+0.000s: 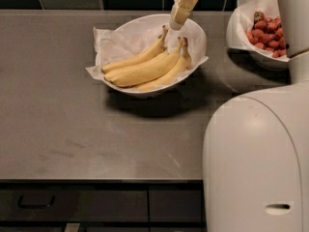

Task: Pick banana from white bowl

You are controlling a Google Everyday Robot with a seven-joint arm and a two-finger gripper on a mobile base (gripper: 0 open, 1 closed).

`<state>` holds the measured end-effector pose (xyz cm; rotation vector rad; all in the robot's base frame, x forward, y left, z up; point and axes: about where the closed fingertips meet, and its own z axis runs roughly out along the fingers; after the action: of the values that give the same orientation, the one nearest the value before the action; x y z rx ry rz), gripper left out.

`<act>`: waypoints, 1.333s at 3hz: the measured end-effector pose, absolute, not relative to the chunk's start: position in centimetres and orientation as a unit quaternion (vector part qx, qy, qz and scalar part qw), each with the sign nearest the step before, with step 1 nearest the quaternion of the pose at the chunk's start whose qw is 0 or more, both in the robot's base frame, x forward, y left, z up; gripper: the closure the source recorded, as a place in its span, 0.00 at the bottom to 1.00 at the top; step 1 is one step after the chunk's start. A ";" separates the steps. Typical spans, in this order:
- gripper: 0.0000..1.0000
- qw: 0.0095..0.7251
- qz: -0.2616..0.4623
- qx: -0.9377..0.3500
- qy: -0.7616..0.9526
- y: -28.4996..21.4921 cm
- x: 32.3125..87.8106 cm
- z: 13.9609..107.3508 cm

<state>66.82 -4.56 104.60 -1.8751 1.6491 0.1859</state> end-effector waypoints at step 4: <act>0.00 0.277 0.171 -0.730 0.601 1.5 67.2 97.6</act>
Offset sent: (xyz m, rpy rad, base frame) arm 0.0055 0.0101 -0.0032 0.0386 0.0206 0.0082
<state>67.21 1.54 97.56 -1.9599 1.6131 0.4580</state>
